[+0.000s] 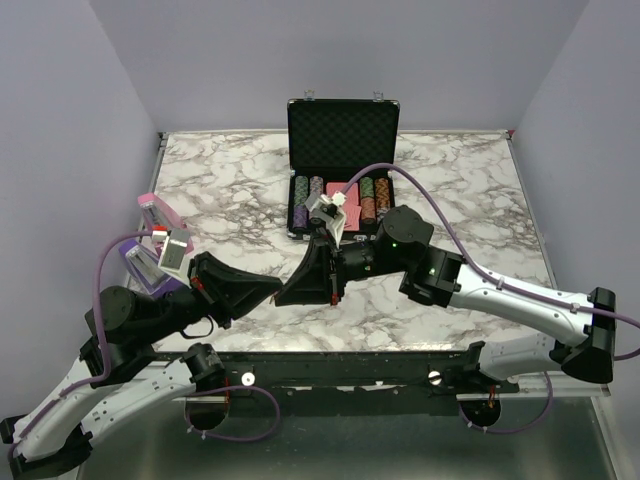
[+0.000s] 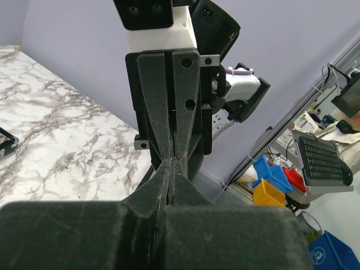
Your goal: Remove the keys from the keyring
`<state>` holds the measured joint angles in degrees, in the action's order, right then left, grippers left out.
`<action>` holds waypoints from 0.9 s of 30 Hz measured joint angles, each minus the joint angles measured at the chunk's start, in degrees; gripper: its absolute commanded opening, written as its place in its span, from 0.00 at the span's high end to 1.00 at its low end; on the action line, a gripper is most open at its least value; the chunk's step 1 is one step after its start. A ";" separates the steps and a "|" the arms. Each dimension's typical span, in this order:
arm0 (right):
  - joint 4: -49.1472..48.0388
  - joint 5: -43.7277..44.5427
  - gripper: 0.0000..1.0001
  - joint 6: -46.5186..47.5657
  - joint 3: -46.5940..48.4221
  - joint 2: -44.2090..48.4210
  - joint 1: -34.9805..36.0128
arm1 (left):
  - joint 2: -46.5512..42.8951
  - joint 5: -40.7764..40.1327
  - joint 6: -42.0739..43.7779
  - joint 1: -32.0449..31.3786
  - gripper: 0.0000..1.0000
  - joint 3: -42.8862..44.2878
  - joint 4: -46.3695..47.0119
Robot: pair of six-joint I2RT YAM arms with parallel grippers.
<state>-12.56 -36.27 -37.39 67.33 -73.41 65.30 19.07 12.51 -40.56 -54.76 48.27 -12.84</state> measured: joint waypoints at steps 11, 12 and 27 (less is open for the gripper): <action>-0.07 2.29 0.99 0.24 -0.68 1.14 0.37 | 0.00 0.17 -0.57 0.00 1.00 -0.50 1.42; -0.07 2.58 0.99 0.31 -0.85 1.36 0.37 | 0.00 0.17 -0.68 0.00 1.00 -0.59 1.49; -1.53 5.40 0.99 0.33 -2.34 3.65 0.39 | 0.07 0.63 -2.03 0.02 1.00 -1.95 5.31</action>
<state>-14.09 -30.87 -37.06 64.99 -69.76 65.69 19.14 13.15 -42.59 -54.74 46.33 -7.53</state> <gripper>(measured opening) 0.014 0.007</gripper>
